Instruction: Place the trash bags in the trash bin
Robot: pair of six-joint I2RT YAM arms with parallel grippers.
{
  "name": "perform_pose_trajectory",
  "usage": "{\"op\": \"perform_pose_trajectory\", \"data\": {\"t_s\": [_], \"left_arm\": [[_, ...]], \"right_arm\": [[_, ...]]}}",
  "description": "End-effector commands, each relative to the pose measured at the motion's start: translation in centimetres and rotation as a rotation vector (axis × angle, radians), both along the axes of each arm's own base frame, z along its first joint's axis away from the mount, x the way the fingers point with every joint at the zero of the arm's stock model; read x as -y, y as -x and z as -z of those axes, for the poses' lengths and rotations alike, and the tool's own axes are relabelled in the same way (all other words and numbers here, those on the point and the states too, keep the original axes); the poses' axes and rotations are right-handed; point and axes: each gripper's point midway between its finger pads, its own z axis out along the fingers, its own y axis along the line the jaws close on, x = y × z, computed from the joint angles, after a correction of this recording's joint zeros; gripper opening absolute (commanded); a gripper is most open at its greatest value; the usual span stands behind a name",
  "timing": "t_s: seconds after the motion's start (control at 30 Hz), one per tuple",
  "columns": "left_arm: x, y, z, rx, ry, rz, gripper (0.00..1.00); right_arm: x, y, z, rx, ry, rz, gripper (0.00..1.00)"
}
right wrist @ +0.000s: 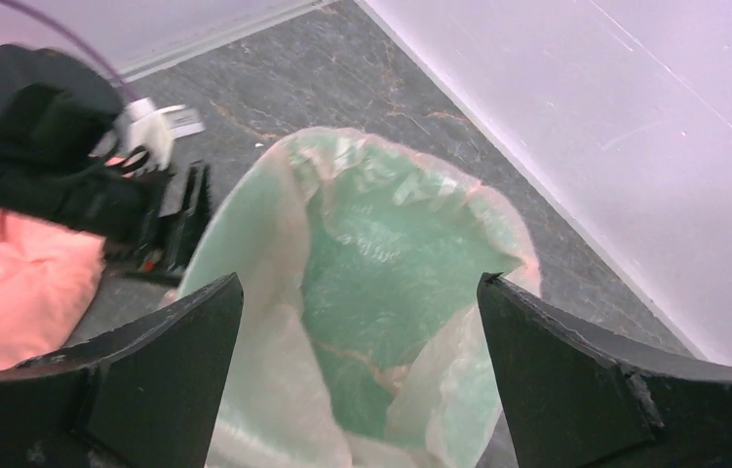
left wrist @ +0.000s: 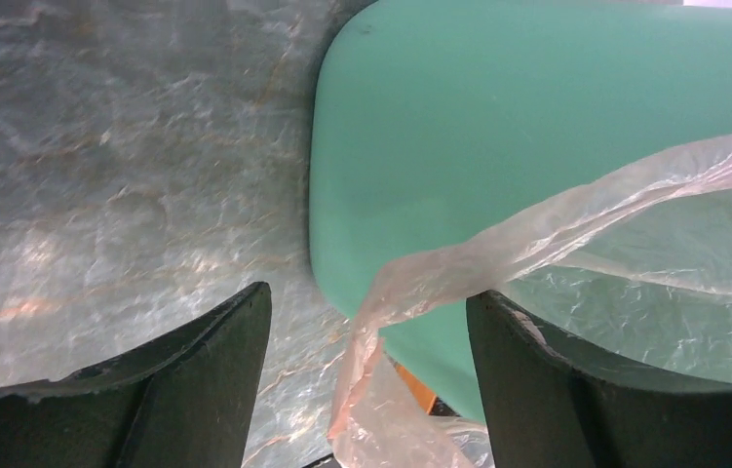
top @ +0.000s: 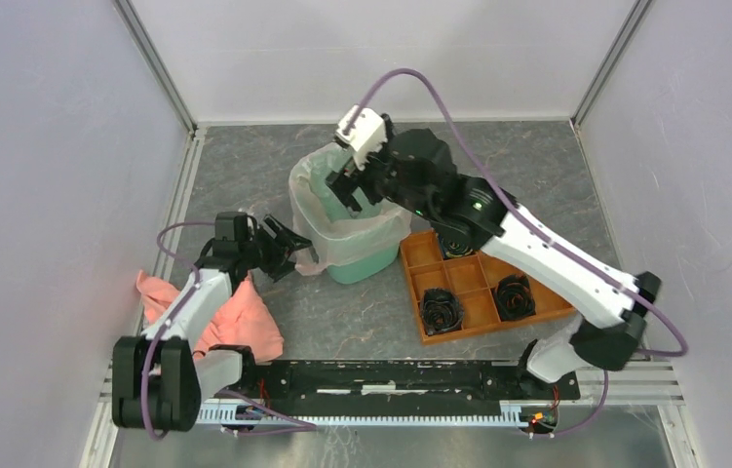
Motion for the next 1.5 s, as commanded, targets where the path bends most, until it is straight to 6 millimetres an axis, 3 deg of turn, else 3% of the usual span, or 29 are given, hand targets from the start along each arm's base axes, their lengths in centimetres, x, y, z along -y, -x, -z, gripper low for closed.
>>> {"op": "perform_pose_trajectory", "data": {"t_s": [0.0, 0.17, 0.27, 0.33, 0.47, 0.67, 0.8, 0.87, 1.0, 1.1, 1.3, 1.47], "left_arm": [[2.0, -4.4, -5.3, 0.165, 0.106, 0.060, 0.81], [0.9, -3.7, -5.7, 0.177, 0.007, 0.069, 0.98], [1.9, -1.7, -6.6, 0.186, 0.077, 0.114, 1.00], [1.5, -0.7, -6.9, 0.198, 0.053, 0.104, 1.00], [-1.3, 1.2, -7.4, 0.206, -0.125, 0.039, 1.00], [-4.8, 3.4, -10.8, 0.250, -0.361, 0.006, 1.00], [-6.9, 5.0, -12.6, 0.256, -0.467, -0.047, 1.00], [-7.3, 5.6, -14.0, 0.305, -0.482, -0.066, 1.00], [-7.5, 6.3, -16.5, 0.393, -0.497, -0.071, 1.00], [-7.5, 6.4, -17.2, 0.407, -0.505, -0.067, 1.00], [-6.9, 6.2, -17.2, 0.408, -0.480, -0.038, 1.00], [-7.0, 6.4, -17.4, 0.411, -0.489, -0.040, 1.00]], "right_arm": [[0.6, 3.2, 1.0, -0.041, -0.065, -0.104, 0.98], [0.4, 8.3, 5.0, -0.146, -0.101, -0.263, 0.98], [0.2, 11.0, 7.5, -0.218, -0.143, -0.323, 0.98], [-0.2, 12.7, 9.0, -0.267, -0.181, -0.368, 0.98], [-1.9, 13.3, 11.5, -0.337, -0.306, -0.364, 0.98], [-5.9, 9.0, 16.4, -0.375, -0.388, -0.203, 0.98], [-9.0, 6.6, 17.8, -0.260, -0.390, -0.158, 0.98], [-9.5, 5.0, 18.7, -0.204, -0.390, -0.105, 0.98], [-8.4, 1.3, 20.1, -0.094, -0.370, 0.042, 0.98], [-6.6, -2.2, 21.9, -0.049, -0.326, 0.190, 0.98], [-0.4, -8.8, 25.1, -0.063, -0.393, 0.449, 0.98], [4.4, -12.9, 26.4, -0.041, -0.355, 0.579, 0.98]]}}
